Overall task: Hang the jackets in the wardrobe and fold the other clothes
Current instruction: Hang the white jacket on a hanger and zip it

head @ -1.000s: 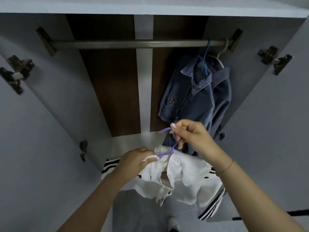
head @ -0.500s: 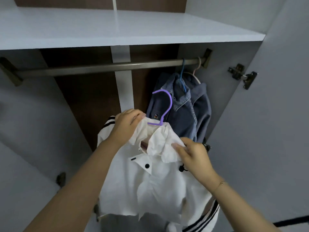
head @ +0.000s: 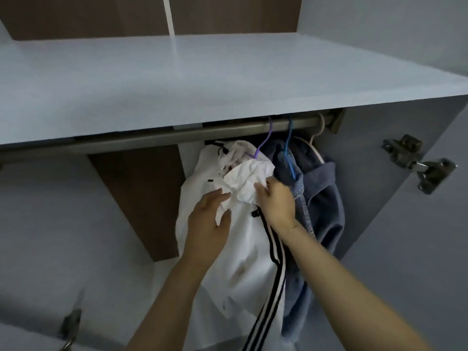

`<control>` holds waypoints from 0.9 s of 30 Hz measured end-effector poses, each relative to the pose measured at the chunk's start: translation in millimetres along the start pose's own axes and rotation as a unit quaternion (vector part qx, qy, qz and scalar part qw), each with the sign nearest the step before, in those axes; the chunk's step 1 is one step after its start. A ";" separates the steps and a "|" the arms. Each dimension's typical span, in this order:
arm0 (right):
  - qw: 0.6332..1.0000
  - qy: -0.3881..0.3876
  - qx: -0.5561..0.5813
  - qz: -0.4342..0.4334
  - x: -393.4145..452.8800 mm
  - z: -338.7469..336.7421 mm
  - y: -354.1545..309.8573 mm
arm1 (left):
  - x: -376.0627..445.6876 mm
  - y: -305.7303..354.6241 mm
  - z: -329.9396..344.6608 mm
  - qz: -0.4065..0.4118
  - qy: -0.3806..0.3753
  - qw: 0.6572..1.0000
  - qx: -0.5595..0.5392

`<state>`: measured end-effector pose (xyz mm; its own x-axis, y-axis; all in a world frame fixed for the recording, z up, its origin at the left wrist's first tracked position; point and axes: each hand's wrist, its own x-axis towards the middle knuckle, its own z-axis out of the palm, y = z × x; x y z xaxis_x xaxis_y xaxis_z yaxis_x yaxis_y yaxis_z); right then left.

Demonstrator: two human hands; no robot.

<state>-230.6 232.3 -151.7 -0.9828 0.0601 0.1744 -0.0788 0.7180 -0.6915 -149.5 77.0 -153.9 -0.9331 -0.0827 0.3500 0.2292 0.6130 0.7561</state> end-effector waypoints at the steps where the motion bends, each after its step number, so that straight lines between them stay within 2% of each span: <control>1: 0.999 -0.014 -0.040 0.006 5.7 8.0 3.5 | 1.0 -3.1 5.6 -0.007 -0.009 1.000 0.005; 3: 0.997 -0.010 -0.073 0.003 9.2 18.6 13.1 | 1.4 -9.5 10.7 -0.014 -0.016 1.000 0.015; 8: 0.999 -0.003 -0.028 -0.041 -23.3 10.1 39.3 | -6.8 -24.8 11.5 -0.029 -0.026 0.998 0.043; 13: 0.988 -0.025 -0.114 -0.100 -97.4 -22.5 54.8 | -34.2 -17.1 16.3 -0.029 -0.071 0.993 0.094; 19: 0.970 0.018 -0.241 0.013 -201.2 -60.7 68.5 | -85.6 4.9 17.5 0.084 -0.140 0.966 0.201; 23: 0.954 0.048 -0.283 0.091 -285.8 -79.1 80.8 | -128.3 16.6 14.8 0.158 -0.194 0.949 0.195; 27: 0.930 0.064 -0.315 0.178 -374.2 -91.3 90.5 | -182.8 30.8 26.2 0.188 -0.268 0.935 0.139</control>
<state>145.3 338.1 -215.5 -0.8968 0.4250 0.1234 0.4010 0.8983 -0.1797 20.9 131.6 -209.1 -0.8226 0.5398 0.1786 0.5579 0.7059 0.4363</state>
